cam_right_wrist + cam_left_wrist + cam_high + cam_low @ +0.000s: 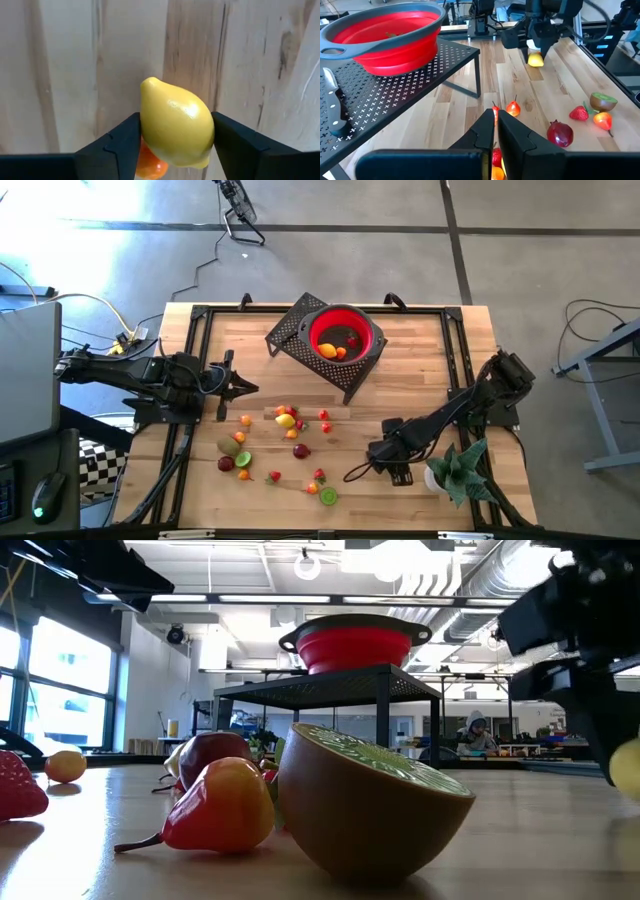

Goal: Pick & Place Fruit
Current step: Put the lemon into the strainer bowl on the shelf

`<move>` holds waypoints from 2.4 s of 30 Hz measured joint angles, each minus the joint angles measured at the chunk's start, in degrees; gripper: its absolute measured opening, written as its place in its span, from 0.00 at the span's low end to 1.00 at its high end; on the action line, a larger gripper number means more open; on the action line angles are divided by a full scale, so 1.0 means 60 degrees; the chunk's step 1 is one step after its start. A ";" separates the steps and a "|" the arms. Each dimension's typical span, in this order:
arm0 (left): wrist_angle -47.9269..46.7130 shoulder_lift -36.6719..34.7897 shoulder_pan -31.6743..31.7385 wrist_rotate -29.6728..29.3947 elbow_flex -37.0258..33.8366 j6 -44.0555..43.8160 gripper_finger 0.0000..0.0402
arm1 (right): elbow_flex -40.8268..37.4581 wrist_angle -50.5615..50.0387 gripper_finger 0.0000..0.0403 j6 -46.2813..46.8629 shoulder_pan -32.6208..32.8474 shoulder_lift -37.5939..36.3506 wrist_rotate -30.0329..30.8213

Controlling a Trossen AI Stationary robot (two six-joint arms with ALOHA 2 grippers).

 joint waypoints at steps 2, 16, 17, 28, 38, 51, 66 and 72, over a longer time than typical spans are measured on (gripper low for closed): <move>0.0000 -0.0002 0.0003 0.0001 0.0000 0.0000 0.05 | 0.0004 0.0147 0.51 0.0000 -0.0025 -0.0151 0.0053; 0.0003 -0.0002 0.0001 0.0034 0.0000 -0.0029 0.05 | 0.0011 0.0814 0.52 0.0871 -0.0463 -0.2925 0.0937; 0.0003 0.0000 0.0000 0.0033 0.0000 -0.0061 0.05 | 0.0011 0.0877 0.52 0.0944 -0.0476 -0.3128 0.0969; 0.0003 -0.0004 -0.0001 0.0022 0.0000 -0.0439 0.05 | 0.0011 0.1679 0.51 0.0848 -0.0590 -0.4962 0.1750; 0.0003 -0.0001 0.0003 -0.0004 0.0000 -0.0492 0.05 | 0.0011 0.2344 0.51 -0.0061 -0.0710 -0.5924 0.3359; 0.0003 -0.0001 0.0003 -0.0007 0.0000 -0.0459 0.05 | 0.0011 0.4775 0.51 -0.2687 -0.2182 -0.6056 0.5986; 0.1017 -0.0378 0.0003 -0.0407 -0.0022 0.1175 0.05 | 0.0015 0.6196 0.51 -0.3971 -0.4307 -0.5863 0.5172; 0.1886 -0.1368 0.0003 -0.0413 -0.1410 0.1639 0.05 | 0.0015 0.6745 0.51 -0.4066 -0.4932 -0.5758 0.4645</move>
